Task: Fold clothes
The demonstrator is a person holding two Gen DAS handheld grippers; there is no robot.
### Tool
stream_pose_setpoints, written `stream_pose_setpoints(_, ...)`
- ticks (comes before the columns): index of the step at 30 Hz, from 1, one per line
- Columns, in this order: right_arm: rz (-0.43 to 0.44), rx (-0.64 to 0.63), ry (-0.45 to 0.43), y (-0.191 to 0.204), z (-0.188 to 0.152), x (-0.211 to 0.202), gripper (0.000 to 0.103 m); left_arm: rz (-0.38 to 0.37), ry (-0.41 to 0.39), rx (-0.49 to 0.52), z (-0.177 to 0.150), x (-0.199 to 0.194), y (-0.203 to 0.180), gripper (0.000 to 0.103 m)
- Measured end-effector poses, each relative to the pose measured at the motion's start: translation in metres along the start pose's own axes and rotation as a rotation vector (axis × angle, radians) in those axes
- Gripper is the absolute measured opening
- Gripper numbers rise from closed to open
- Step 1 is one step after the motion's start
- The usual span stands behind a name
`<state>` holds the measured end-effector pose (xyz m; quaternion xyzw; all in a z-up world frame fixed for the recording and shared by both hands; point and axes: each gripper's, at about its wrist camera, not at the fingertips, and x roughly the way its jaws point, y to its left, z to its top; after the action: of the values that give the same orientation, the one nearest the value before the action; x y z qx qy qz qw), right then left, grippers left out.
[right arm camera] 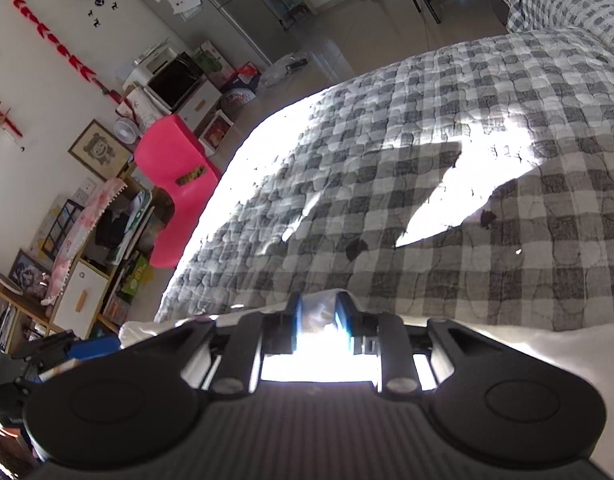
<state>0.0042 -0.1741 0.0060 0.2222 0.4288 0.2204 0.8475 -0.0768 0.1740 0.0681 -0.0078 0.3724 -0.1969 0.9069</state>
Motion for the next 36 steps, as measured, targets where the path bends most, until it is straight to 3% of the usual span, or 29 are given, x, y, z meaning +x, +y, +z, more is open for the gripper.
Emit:
stream_pose_setpoints(3, -0.007, -0.015, -0.002, 0.003, 0.000, 0.008, 0.019, 0.068, 0.021, -0.100, 0.001, 0.002, 0.025, 0.057)
stream_pose_setpoints(4, -0.015, -0.021, -0.009, 0.005, 0.000, 0.010, 0.009, 0.086, 0.036, -0.132, 0.001, 0.004, 0.033, 0.057)
stream_pose_setpoints(5, -0.023, -0.022, -0.025, 0.006, 0.001, 0.011, 0.006, 0.094, 0.050, -0.157, 0.000, 0.006, 0.038, 0.056)
stream_pose_setpoints(9, -0.022, -0.017, -0.161, 0.014, 0.010, 0.001, 0.004, 0.084, 0.074, -0.202, -0.001, 0.011, 0.047, 0.054)
stream_pose_setpoints(13, -0.095, -0.007, -0.203, 0.012, 0.017, 0.011, 0.004, 0.079, 0.045, -0.203, 0.002, 0.006, 0.046, 0.053)
stream_pose_setpoints(18, -0.164, -0.029, -0.151, 0.004, 0.014, 0.035, 0.004, 0.017, 0.091, -0.202, 0.000, -0.009, 0.042, 0.054)
stream_pose_setpoints(22, -0.155, -0.032, -0.153, 0.003, 0.011, 0.034, 0.004, -0.117, 0.157, -0.239, -0.010, -0.030, 0.039, 0.054)
stream_pose_setpoints(26, -0.154, -0.029, -0.152, 0.004, 0.010, 0.033, 0.004, -0.203, 0.196, -0.307, -0.019, -0.040, 0.039, 0.054)
stream_pose_setpoints(32, -0.163, -0.029, -0.155, 0.008, 0.009, 0.034, 0.005, -0.310, 0.290, -0.531, -0.036, -0.029, 0.057, 0.054)
stream_pose_setpoints(36, -0.167, -0.026, -0.157, 0.009, 0.009, 0.034, 0.005, -0.329, 0.335, -0.674, -0.046, -0.011, 0.062, 0.053)
